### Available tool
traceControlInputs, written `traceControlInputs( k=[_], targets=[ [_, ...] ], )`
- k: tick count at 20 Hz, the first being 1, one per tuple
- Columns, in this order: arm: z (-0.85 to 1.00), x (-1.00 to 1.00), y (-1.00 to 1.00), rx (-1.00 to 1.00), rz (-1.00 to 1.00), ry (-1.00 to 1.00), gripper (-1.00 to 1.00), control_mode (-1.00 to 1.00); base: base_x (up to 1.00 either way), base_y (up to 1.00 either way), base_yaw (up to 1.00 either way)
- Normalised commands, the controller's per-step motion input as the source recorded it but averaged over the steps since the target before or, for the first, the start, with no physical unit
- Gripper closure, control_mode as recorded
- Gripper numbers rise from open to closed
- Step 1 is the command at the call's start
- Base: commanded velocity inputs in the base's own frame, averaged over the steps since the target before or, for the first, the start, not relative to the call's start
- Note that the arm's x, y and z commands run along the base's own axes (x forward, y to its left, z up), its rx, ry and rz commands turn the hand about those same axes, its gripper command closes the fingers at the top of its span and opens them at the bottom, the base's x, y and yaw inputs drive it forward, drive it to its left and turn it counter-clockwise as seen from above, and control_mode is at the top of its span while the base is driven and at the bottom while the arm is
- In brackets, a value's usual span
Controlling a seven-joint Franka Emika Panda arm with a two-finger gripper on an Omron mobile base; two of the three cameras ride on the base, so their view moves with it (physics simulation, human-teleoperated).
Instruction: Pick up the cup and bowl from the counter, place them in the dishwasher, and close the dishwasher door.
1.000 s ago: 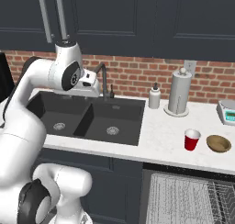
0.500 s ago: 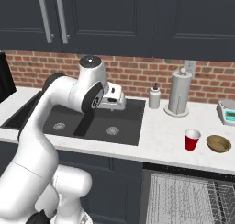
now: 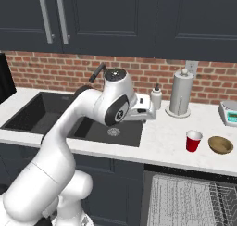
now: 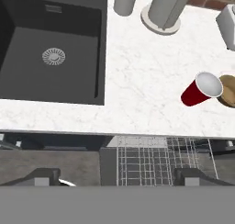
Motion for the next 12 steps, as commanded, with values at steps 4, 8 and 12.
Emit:
traceControlInputs(
  k=[4,8,12],
  targets=[
    [0.00,0.00,-0.76,-0.29,-0.09,0.17,-1.00,-1.00,0.00,0.00,0.00],
    [0.00,0.00,-0.95,-0.22,-0.06,0.20,-1.00,-1.00,0.00,0.00,0.00],
    [0.00,0.00,-1.00,-0.04,-0.02,0.17,-1.00,-1.00,0.00,0.00,0.00]
  ],
)
